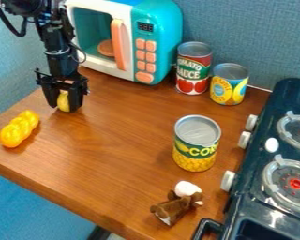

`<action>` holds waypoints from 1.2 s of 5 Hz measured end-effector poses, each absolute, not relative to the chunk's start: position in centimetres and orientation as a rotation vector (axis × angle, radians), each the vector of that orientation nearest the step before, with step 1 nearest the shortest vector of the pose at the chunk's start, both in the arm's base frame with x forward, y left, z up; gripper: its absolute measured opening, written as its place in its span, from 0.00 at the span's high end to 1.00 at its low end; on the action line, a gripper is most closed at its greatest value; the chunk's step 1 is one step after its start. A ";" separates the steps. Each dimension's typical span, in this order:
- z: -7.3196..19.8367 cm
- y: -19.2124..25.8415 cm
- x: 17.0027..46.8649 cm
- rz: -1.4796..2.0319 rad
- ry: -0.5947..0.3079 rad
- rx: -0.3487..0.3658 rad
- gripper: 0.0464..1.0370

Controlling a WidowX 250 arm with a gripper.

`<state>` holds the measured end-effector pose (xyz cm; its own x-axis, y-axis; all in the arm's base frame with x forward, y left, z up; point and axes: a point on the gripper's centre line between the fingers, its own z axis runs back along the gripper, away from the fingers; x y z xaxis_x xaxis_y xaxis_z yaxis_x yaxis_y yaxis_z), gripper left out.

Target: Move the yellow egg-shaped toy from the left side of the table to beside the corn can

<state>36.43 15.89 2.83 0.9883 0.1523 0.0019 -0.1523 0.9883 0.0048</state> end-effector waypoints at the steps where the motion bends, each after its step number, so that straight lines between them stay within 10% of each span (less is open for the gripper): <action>1: 4.6 15.5 36.3 0.159 -0.049 -0.002 0.35; 4: 12.9 7.3 37.9 -0.045 -0.161 -0.002 0.35; 6: 8.6 0.0 38.9 -0.297 -0.007 -0.084 0.35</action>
